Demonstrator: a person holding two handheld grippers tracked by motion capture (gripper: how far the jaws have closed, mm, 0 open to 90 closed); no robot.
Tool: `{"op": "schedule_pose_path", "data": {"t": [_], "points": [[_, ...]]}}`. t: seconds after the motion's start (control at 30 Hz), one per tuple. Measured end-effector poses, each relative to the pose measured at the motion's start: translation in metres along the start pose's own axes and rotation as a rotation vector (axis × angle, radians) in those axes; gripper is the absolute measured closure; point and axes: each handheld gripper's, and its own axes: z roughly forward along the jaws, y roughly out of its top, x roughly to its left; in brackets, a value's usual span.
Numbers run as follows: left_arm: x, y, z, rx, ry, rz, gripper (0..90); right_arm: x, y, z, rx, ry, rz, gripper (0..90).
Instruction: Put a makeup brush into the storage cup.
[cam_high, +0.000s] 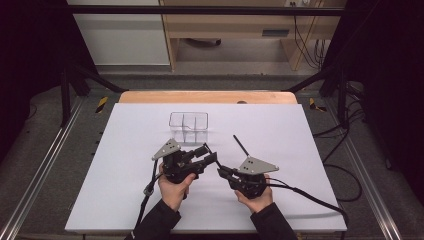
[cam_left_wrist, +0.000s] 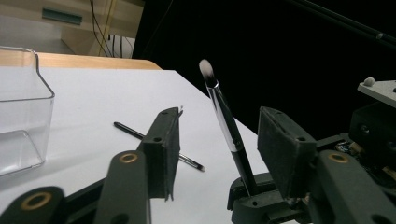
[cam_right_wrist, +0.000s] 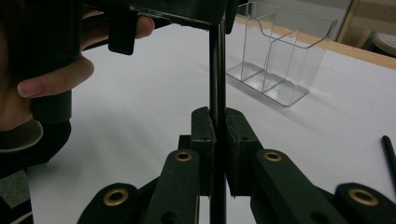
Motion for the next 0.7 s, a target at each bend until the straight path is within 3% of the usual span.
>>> {"op": "schedule_pose_path", "data": {"t": [0.33,0.7], "points": [[-0.0021,-0.0031,0.0022,-0.003,-0.005,-0.022,64.9,0.001,-0.0004,0.0015,-0.002,-0.001,0.003,84.0],[-0.004,-0.0048,0.0029,-0.008,0.012,-0.034,74.6,0.002,-0.0012,0.0037,0.008,0.004,0.004,84.0]]}}
